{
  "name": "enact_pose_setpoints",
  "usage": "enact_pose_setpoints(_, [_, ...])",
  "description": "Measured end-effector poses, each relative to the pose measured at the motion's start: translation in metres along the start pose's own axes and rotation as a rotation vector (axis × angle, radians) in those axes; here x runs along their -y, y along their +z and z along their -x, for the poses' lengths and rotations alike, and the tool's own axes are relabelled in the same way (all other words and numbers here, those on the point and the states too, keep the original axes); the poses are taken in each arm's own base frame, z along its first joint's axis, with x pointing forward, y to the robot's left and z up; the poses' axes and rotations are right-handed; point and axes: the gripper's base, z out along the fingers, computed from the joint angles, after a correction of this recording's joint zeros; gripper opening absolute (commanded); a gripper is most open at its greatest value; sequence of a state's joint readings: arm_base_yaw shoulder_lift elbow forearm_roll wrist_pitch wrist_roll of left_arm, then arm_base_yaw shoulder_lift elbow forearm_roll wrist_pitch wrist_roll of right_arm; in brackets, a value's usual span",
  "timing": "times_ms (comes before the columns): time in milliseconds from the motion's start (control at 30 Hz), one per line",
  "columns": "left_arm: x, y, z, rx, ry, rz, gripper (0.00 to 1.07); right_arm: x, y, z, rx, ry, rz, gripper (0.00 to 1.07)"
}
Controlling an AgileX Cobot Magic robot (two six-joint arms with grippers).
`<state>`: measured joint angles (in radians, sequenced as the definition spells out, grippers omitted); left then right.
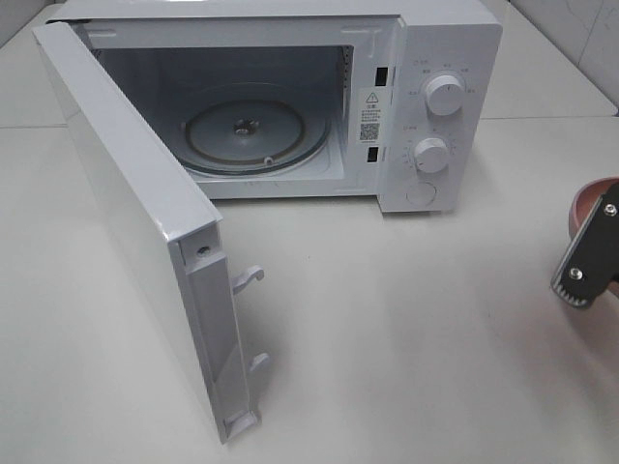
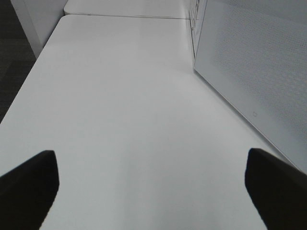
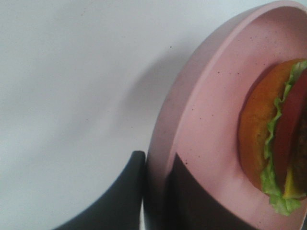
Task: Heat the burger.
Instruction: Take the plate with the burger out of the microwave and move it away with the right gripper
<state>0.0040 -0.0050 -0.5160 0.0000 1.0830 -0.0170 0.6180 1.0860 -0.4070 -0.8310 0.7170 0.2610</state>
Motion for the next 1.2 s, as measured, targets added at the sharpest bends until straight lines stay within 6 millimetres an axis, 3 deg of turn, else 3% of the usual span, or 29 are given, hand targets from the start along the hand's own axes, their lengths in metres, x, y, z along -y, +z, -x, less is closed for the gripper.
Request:
enact_pose_setpoints(533, [0.000,0.000,0.000,0.000,0.000,0.000,0.98,0.008,0.037,0.048,-0.241,0.431,-0.103,0.02])
enact_pose_setpoints(633, [0.000,0.000,0.000,0.000,0.000,0.000,0.98,0.008,0.040,0.048,-0.252,0.444,-0.107,0.02])
enact_pose_setpoints(700, [0.000,0.000,0.000,0.000,0.000,0.000,0.98,0.010,0.056,0.044,-0.317,0.498,-0.127,0.02])
enact_pose_setpoints(967, [0.000,0.000,0.000,0.000,0.000,0.000,0.98,0.018,0.079,0.035,-0.361,0.608,-0.151,0.03])
enact_pose_setpoints(1200, [0.000,0.000,0.000,0.000,0.000,0.000,0.98,0.021,0.094,0.029,-0.395,0.619,-0.150,0.03])
